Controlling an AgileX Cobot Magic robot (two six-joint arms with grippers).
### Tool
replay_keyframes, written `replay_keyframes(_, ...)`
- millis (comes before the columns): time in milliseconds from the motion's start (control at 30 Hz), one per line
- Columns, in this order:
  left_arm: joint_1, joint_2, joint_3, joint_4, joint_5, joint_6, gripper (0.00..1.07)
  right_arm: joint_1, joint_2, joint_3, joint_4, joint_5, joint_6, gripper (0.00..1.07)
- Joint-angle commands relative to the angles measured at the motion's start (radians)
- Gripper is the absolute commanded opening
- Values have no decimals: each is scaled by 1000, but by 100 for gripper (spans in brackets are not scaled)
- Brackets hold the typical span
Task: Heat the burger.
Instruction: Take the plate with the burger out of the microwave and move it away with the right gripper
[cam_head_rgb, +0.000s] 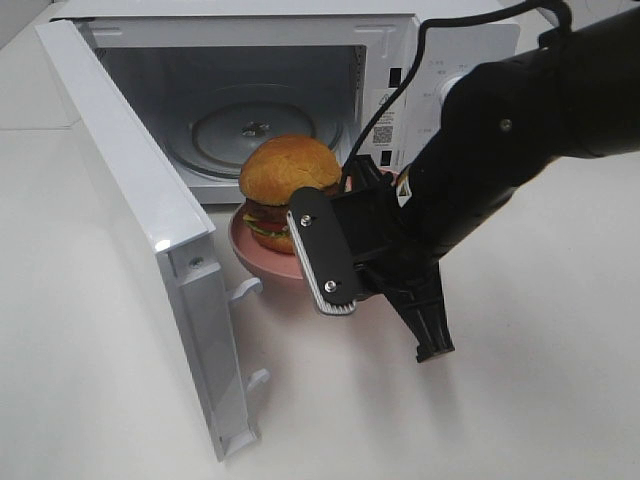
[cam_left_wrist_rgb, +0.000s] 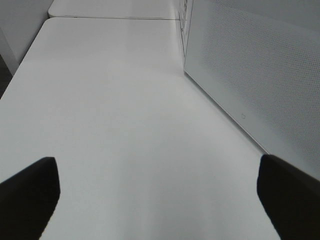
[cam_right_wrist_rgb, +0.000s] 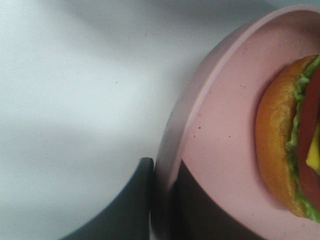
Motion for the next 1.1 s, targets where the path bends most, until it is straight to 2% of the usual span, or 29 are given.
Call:
replay_keyframes(33,3,-12,2,-8,-12,-4,100,2,-48,37,-4,-65,3,0)
replay_keyframes(100,3,-12,2,-8,-12,-4,100,2,-62,58,-4,-66,3,0)
replay_keyframes(167,3,-12,2,-8,-12,-4,100,2,-126,133,-4,-81,3,0)
replay_keyframes(267,3,-12,2,-8,-12,-4,100,2,-175,184,-4,-94,3,0)
replay_keyframes(500,3,-12,2,-8,-12,-4,100,2,-278,269,-4,-92,14,0)
replay_keyframes(633,3,-12,2,-8,-12,-4,100,2,-348,341,-33,-91,97,0)
replay_keyframes(1100,3,-12,2,-8,-12,-4,100,2,-530,437,-138,-33,327,0)
